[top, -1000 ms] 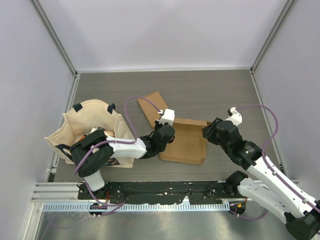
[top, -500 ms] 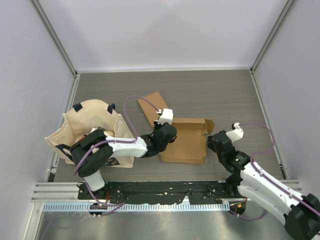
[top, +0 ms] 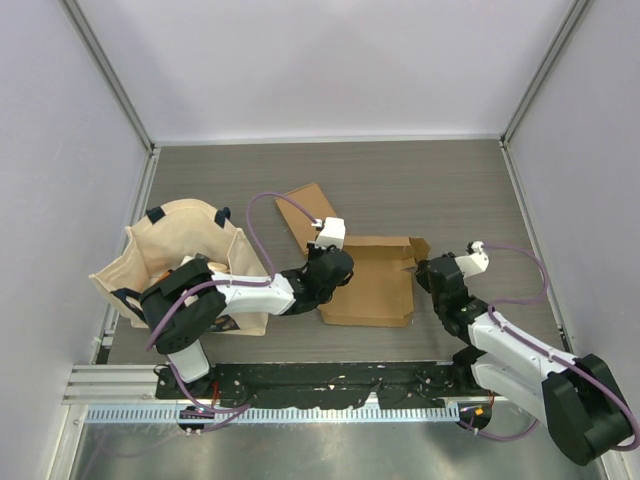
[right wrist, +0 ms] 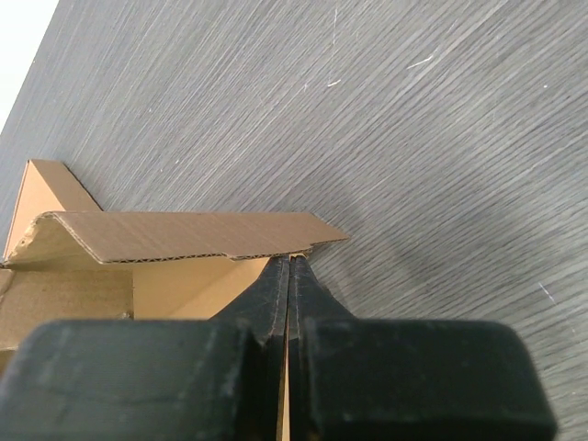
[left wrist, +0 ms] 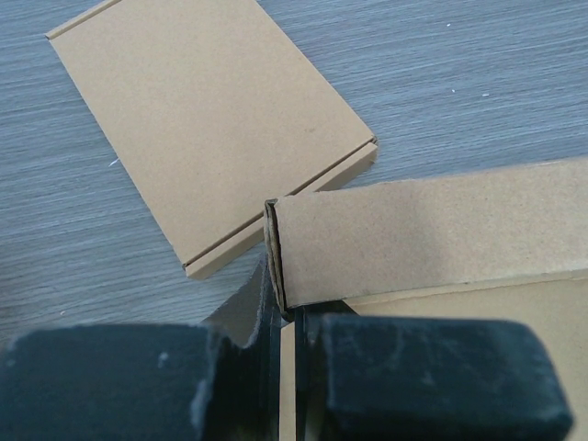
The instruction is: Fold the paper box
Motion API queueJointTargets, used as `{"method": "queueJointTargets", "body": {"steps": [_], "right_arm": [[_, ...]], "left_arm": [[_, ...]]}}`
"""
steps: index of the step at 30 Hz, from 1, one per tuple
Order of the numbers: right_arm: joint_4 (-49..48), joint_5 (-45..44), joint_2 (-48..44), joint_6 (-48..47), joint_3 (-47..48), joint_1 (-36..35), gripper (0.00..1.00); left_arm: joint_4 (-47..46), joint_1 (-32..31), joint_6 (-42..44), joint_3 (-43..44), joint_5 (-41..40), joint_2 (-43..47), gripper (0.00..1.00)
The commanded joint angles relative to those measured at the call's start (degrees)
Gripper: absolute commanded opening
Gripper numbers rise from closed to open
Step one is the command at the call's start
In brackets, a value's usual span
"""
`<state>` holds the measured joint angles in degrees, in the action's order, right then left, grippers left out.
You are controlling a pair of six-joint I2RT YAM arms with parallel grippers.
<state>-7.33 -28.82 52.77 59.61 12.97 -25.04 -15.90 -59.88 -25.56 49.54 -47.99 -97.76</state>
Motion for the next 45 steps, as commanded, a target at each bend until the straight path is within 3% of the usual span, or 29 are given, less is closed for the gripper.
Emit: {"method": "queueJointTargets", "body": {"steps": [1, 8, 12, 17, 21, 26, 32, 41, 45], "right_arm": [[-4.70, -2.65, -0.48, -4.68, -1.10, 0.34, 0.01], [-10.68, -0.81, 3.91, -7.06, -2.43, 0.60, 0.01], [-12.79, 6.21, 4.98, -8.81, -2.60, 0.52, 0.01], [-2.98, 8.69, -1.00, -5.75, -3.30, 0.16, 0.01], [-0.58, 9.93, -6.53, -2.23, -6.46, -0.01, 0.01], [0.39, 12.64, -0.32, -1.78, -4.80, 0.08, 0.01], [3.99, 9.48, 8.30, 1.29, -1.81, 0.25, 0.01], [-0.66, 5.26, -0.12, -6.96, 0.57, 0.16, 0.01], [-5.93, 4.56, 2.67, -7.41, -0.84, 0.25, 0.01]], "left_arm": [[1.58, 0.29, -1.24, -0.32, -0.97, 0.46, 0.00], [1.57, 0.29, -1.16, 0.12, -0.88, 0.28, 0.00], [1.93, 0.20, -1.16, 0.03, -0.88, 0.55, 0.00], [1.93, 0.29, -1.16, 0.29, -0.79, 0.29, 0.00], [2.28, 0.29, -1.33, 0.47, -0.70, 0.11, 0.00], [2.37, 0.29, -1.33, 0.56, -0.62, 0.20, 0.00], [2.63, 0.20, -1.42, 0.65, -0.18, 0.20, 0.00], [2.81, 0.20, -1.07, 0.38, -1.06, 0.46, 0.00], [2.54, 0.20, -0.72, 1.17, -0.97, -0.24, 0.00]]}}
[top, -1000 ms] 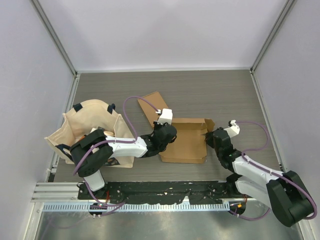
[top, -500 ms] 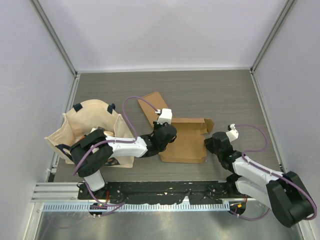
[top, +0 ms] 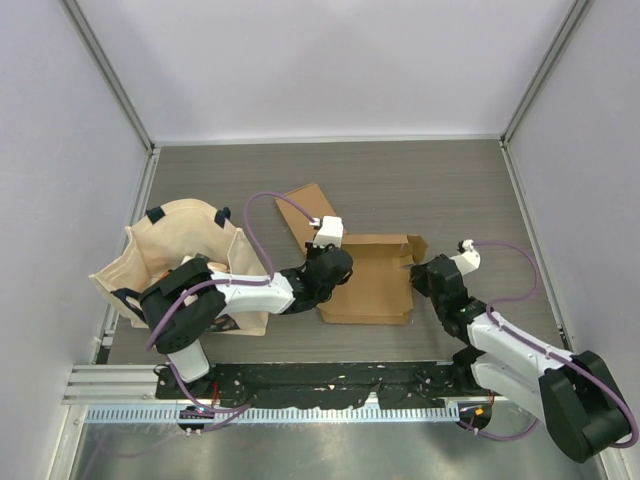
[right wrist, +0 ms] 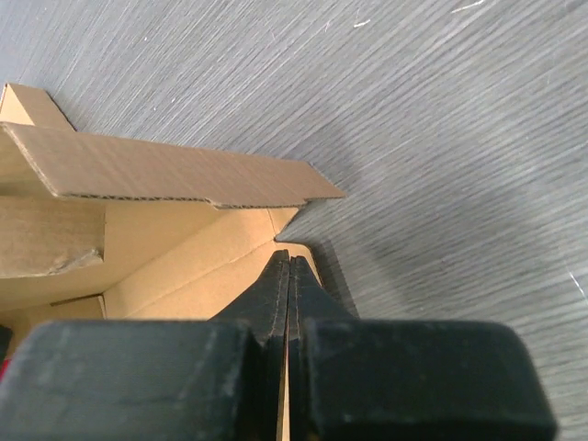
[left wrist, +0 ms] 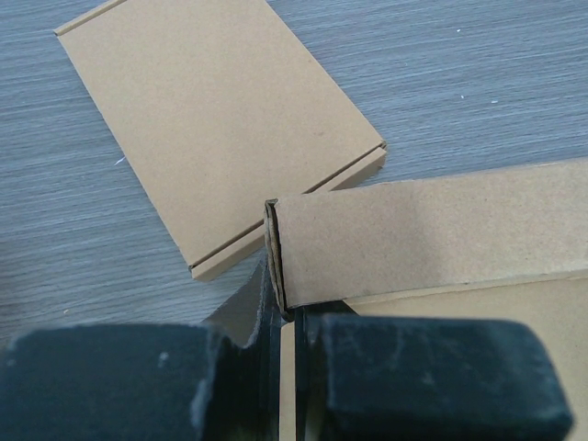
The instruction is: Fold the paper box
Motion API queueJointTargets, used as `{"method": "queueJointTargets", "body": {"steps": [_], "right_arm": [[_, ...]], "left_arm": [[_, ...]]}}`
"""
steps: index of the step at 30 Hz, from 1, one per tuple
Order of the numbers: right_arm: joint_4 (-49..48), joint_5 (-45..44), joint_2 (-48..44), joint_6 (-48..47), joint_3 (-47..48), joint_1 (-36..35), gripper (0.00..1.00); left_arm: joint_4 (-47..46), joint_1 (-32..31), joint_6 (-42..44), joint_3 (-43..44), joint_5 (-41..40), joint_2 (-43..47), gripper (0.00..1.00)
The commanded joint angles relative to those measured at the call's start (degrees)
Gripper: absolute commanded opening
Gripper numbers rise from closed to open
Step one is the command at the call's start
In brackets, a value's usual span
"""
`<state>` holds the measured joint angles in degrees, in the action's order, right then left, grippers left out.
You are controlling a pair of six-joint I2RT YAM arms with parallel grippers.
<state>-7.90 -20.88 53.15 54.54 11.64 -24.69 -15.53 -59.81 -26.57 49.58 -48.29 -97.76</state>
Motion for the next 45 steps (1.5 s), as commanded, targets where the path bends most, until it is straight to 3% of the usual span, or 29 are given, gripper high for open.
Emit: {"method": "queueJointTargets", "body": {"steps": [1, 8, 23, 36, 40, 43, 45], "right_arm": [[-6.59, -3.63, 3.27, -2.86, 0.66, -0.10, 0.01], [-9.76, -8.29, 9.78, -3.04, 2.51, -0.10, 0.01], [-24.70, -7.07, 19.71, -5.67, 3.30, -0.10, 0.01], [-29.52, -0.83, 22.09, -5.59, 2.87, -0.19, 0.01], [-34.37, 6.98, 26.38, -7.43, 4.09, 0.34, 0.01], [-34.11, 11.21, 25.87, -9.10, 4.53, 0.78, 0.01], [-27.90, 7.90, 22.28, -8.76, 4.45, 0.87, 0.01]], "left_arm": [[1.91, 0.13, 0.29, 1.13, -0.58, -0.24, 0.00], [1.55, 0.13, 0.55, 1.22, -0.58, -0.59, 0.00], [1.03, 0.13, 0.64, 1.57, -0.31, -1.30, 0.00], [0.94, 0.13, 0.90, 1.83, -0.57, -1.91, 0.00], [1.12, 0.13, 0.55, 1.31, -0.31, -1.74, 0.00], [1.12, 0.13, 0.55, 1.22, -0.40, -1.65, 0.00], [1.20, 0.13, 0.55, 1.13, -0.57, -1.56, 0.00]]}}
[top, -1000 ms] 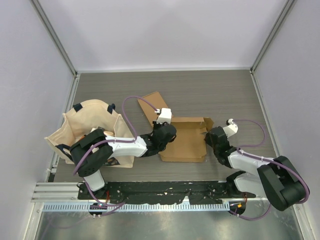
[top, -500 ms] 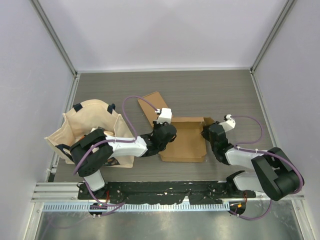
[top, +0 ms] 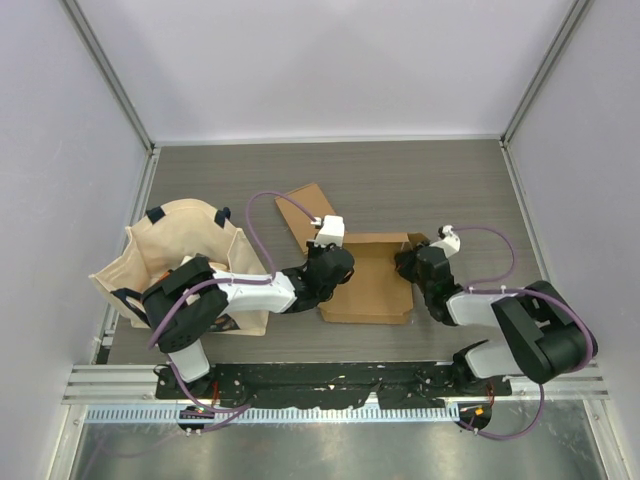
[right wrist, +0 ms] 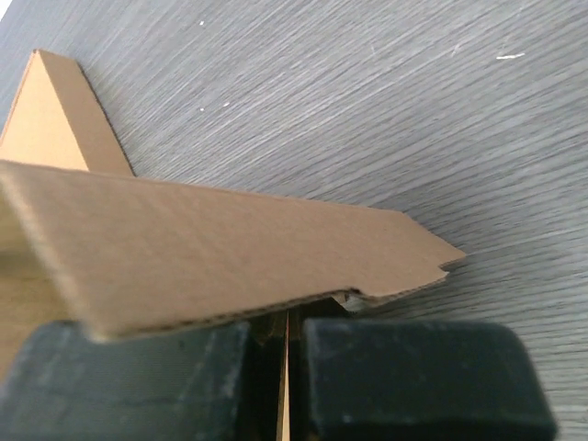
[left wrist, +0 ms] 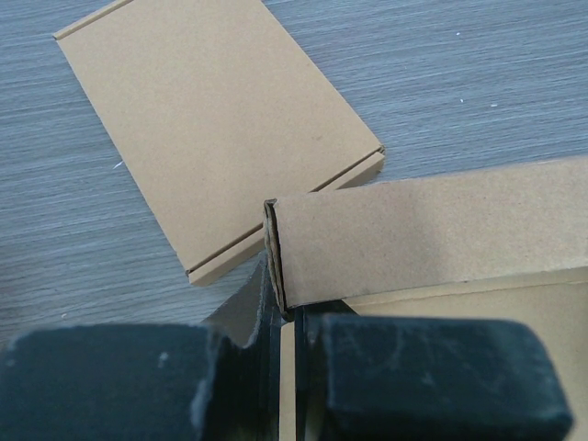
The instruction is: Fold the paper box
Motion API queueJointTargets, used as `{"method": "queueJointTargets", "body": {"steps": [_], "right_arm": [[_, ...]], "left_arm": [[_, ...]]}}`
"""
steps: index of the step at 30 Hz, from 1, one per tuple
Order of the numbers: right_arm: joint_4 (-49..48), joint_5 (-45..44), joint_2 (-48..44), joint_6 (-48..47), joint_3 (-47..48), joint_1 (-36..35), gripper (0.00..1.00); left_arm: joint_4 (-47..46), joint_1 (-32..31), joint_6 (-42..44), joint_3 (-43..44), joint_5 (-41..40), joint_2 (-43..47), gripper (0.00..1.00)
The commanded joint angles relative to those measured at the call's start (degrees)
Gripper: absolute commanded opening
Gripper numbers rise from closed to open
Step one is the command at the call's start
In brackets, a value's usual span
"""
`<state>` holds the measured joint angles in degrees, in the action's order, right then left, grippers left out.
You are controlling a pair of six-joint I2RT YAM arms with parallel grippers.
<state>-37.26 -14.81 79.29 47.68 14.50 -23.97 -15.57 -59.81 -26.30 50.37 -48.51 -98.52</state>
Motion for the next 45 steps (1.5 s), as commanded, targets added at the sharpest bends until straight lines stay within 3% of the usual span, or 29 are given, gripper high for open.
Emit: {"method": "queueJointTargets", "body": {"steps": [1, 6, 8, 12, 17, 22, 28, 33, 36, 40, 43, 45], "right_arm": [[4.62, 0.06, -5.70, -1.72, 1.67, 0.15, 0.01], [28.70, -10.22, -24.13, 0.56, 1.49, 0.06, 0.01], [36.51, -10.59, -28.20, 1.97, 1.93, 0.32, 0.01], [41.99, -9.27, -37.17, 1.01, 3.16, 0.50, 0.01], [41.83, -9.10, -36.31, -5.21, 8.43, 0.76, 0.01], [39.20, -7.35, -28.33, -7.78, 14.06, 0.94, 0.01], [31.99, 1.88, -21.72, -4.80, 14.85, 0.50, 0.01], [29.52, 3.82, -24.96, -2.24, 12.66, -0.73, 0.01], [35.30, -1.42, -28.21, -4.86, 14.14, -0.38, 0.01], [58.71, -18.00, -30.94, -6.20, 19.85, -0.29, 0.04], [63.00, -19.30, -32.87, -8.73, 22.93, -0.20, 0.15], [62.83, -18.42, -33.32, -10.76, 23.82, -0.29, 0.30]], "left_arm": [[1.25, 0.13, 0.29, 0.34, -0.36, -0.80, 0.00], [1.51, 0.13, -0.06, 0.08, -0.27, -0.71, 0.00], [1.51, 0.13, -0.15, 0.08, -0.35, -0.88, 0.00], [1.77, 0.13, -0.33, 0.17, -0.27, -0.97, 0.00], [2.04, 0.13, -0.76, 0.08, -0.18, -1.15, 0.00], [2.21, 0.13, -0.77, 0.17, -0.18, -0.97, 0.00], [2.39, 0.13, -0.68, 0.43, -0.27, -1.24, 0.00], [2.39, 0.13, -0.50, 0.87, -0.18, -1.85, 0.00], [2.56, 0.13, -0.59, 1.13, -0.09, -1.94, 0.00], [3.18, 0.13, -0.59, 0.87, -0.44, -1.68, 0.00], [3.01, 0.13, -0.77, 0.26, -0.79, -1.41, 0.00], [2.83, 0.13, -0.77, 0.08, -0.88, -1.50, 0.00]]}}
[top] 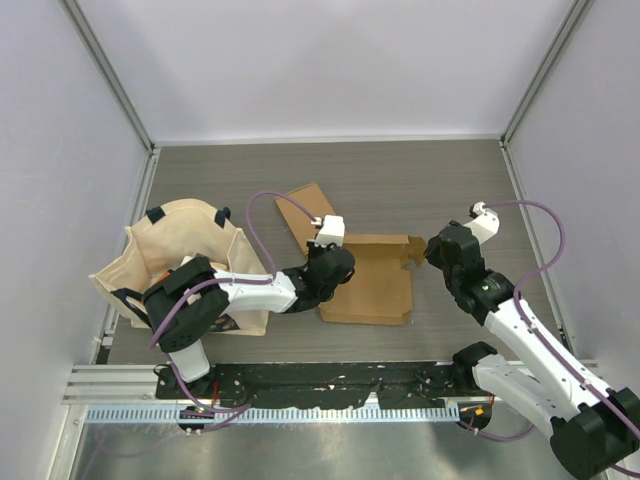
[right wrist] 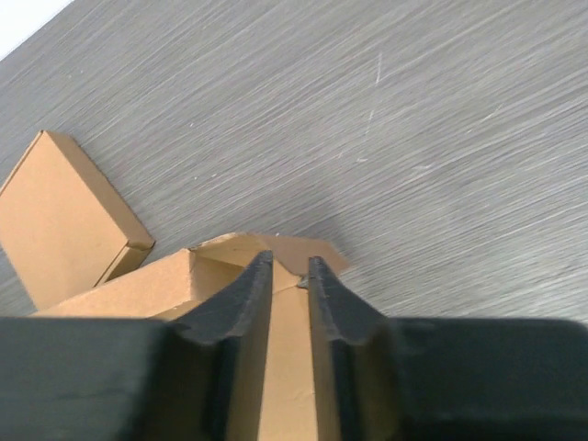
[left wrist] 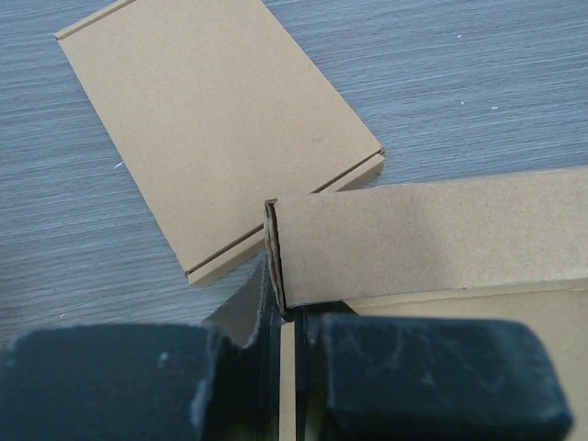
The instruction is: Fold the paper box
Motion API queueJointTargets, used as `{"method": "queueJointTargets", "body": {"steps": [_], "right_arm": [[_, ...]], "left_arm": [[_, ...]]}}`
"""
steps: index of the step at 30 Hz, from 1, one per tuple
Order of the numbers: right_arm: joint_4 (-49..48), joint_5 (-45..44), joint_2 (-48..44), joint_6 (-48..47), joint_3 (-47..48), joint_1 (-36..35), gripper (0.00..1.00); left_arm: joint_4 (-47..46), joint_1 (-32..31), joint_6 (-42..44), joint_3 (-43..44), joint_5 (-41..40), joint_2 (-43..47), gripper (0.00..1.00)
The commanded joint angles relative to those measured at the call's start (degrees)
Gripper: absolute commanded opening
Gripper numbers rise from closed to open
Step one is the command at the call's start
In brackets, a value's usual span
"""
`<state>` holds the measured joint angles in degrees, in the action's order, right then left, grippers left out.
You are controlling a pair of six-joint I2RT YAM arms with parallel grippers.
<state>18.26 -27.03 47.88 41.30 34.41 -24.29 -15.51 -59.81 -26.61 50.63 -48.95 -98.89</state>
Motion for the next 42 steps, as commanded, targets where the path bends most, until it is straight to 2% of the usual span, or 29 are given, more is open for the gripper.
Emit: {"method": "queueJointTargets", "body": {"steps": [1, 7, 12, 17, 27, 31, 32, 35, 38, 39, 42], "right_arm": [[6.44, -5.50, -1.65, -4.99, 3.99, 0.12, 0.37], [3.19, -5.67, 2.65, -10.62, 5.57, 0.04, 0.40], [-0.59, 0.29, 6.52, -17.46, 5.93, 0.04, 0.38], [-3.49, 1.45, 6.00, -19.59, 5.05, 0.04, 0.38], [-2.62, 0.92, -0.59, -20.91, 3.91, 0.04, 0.41], [-3.58, 3.28, 1.16, -21.78, 3.12, 0.65, 0.41], [-4.19, 6.86, 2.64, -22.13, 3.03, 1.00, 0.41], [-4.99, 10.32, 6.77, -22.84, 3.90, 1.53, 0.40], [-4.46, 10.24, 8.72, -22.58, 4.52, 1.62, 0.33], [-4.72, 10.76, 8.81, -22.67, 4.52, 1.53, 0.25], [-4.73, 12.34, 9.16, -23.02, 4.78, 1.53, 0.12]], "left_arm": [[2.85, 0.13, -0.46, -0.10, -0.36, -1.30, 0.00], [3.11, 0.13, -0.46, 0.17, 0.08, -1.13, 0.00], [3.29, 0.13, -0.37, 0.26, 0.26, -0.95, 0.00], [3.38, 0.13, -0.37, 0.43, 0.43, -0.95, 0.00], [3.82, 0.13, -0.46, 0.61, 0.70, -1.22, 0.00], [3.91, 0.13, -0.46, 0.87, 0.78, -1.57, 0.00], [3.99, 0.05, -0.55, 0.96, 0.78, -1.57, 0.00], [3.99, 0.05, -0.64, 0.96, 0.96, -1.57, 0.00], [4.17, 0.05, -0.64, 0.87, 0.96, -1.48, 0.00], [4.17, 0.05, -0.72, 0.87, 1.05, -1.39, 0.00], [4.17, 0.05, -0.64, 0.78, 0.96, -1.30, 0.00]]}}
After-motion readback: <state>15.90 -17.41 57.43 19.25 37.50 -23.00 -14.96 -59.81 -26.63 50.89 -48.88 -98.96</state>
